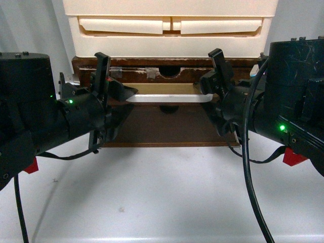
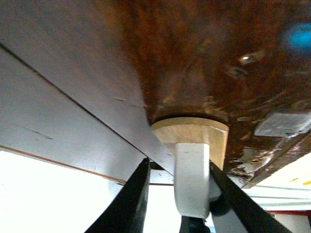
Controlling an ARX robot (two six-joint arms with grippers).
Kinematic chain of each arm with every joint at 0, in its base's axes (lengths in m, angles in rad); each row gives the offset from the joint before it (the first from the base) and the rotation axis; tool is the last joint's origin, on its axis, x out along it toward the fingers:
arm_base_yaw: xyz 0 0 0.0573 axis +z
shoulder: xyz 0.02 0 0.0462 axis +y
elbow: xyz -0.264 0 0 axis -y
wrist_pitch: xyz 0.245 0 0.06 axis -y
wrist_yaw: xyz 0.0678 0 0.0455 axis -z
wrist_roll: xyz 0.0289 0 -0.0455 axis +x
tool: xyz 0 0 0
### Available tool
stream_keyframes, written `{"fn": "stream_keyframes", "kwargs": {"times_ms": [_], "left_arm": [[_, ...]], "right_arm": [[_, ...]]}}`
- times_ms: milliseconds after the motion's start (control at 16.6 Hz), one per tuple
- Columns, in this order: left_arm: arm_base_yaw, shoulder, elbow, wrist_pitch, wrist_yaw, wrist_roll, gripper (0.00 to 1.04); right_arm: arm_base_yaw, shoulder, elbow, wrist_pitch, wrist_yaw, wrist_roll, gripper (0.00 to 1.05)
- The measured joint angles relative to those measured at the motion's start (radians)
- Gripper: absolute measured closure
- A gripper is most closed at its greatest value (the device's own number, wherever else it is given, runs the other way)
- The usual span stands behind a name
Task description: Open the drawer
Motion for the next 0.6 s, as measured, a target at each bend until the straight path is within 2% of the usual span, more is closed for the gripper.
{"fn": "stream_keyframes", "kwargs": {"times_ms": [121,181,241,422,603], "left_arm": [[0.003,-0.002,0.003,0.009,0.003,-0.023,0.87],[0.005,-0.002,0.0,0.01,0.006,-0.06,0.9],[0.008,-0.002,0.0,0.013,0.007,-0.08,0.91],[0.008,-0.003,-0.022,0.045,0.005,-0.088,0.92],[0.001,-0.062,-0.152,0.118,0.018,-0.089,0.92]], "right_arm": [[0.005,0.0,0.0,0.012,-0.002,0.003,0.73],[0.005,0.005,-0.006,0.01,0.006,0.017,0.83],[0.006,0.005,-0.007,0.014,0.005,0.069,0.87],[0.015,0.003,-0.025,0.037,0.011,0.115,0.88],[0.045,-0.063,-0.163,0.107,0.021,0.123,0.89]]}}
